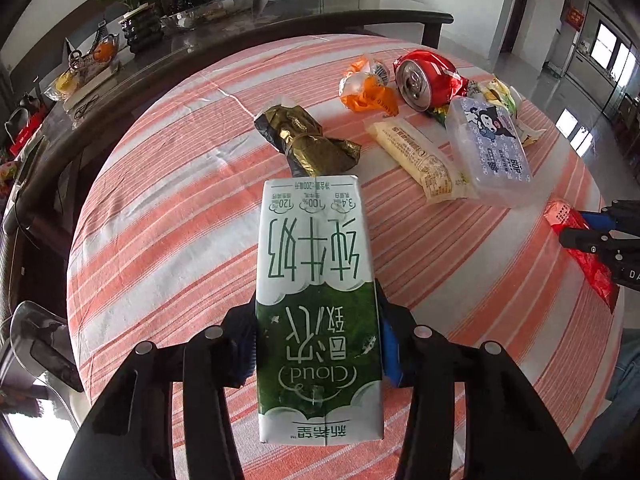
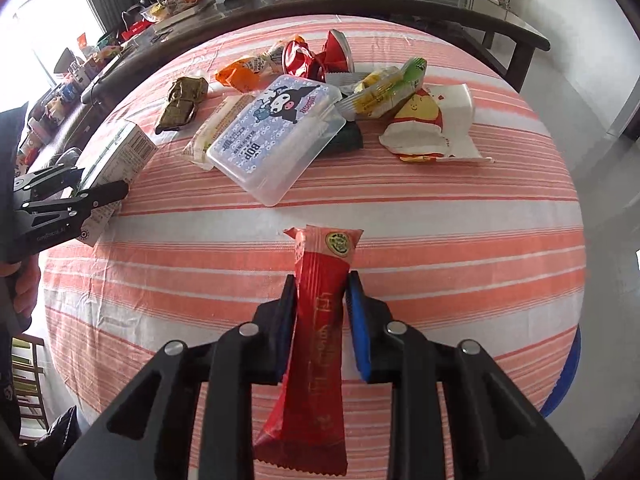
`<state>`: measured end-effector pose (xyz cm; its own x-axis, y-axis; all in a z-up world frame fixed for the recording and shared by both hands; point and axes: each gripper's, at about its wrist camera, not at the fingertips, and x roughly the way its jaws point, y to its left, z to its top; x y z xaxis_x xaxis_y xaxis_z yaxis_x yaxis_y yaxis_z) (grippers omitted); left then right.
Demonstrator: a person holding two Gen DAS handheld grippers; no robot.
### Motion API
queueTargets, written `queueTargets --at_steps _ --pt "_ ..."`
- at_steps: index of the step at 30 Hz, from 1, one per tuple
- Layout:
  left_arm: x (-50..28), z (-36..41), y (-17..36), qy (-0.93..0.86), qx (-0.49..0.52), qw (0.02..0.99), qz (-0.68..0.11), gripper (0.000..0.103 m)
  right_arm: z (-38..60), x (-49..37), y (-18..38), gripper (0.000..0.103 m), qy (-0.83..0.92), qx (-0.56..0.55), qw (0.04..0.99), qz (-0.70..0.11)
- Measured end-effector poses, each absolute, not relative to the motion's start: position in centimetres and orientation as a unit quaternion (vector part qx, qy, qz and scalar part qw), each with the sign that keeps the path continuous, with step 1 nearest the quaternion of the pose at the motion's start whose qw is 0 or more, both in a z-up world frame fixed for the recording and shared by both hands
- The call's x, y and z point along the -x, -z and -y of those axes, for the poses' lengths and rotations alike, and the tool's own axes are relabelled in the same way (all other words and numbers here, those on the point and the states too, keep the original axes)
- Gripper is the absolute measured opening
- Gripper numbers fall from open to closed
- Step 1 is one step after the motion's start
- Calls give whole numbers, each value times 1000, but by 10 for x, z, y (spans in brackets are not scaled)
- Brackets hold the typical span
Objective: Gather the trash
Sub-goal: 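Carry the carton and wrapper to the blue basket and release both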
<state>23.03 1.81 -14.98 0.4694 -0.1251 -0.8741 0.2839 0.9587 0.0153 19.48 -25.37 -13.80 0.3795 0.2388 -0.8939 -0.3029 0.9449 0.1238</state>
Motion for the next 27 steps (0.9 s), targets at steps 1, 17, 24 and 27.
queueTargets --at_steps 1,17,24,27 --pt "-227 -20 147 122 -69 856 -497 47 257 -191 134 24 -164 23 833 -528" --pt "-188 120 102 276 -27 850 -447 47 404 -154 86 24 -109 -96 885 -443" --pt "-186 256 105 368 -60 810 -454 48 525 -135 101 24 -3 -118 888 -444" --pt "-186 317 109 396 -74 795 -453 48 568 -131 118 24 32 -131 886 -443"
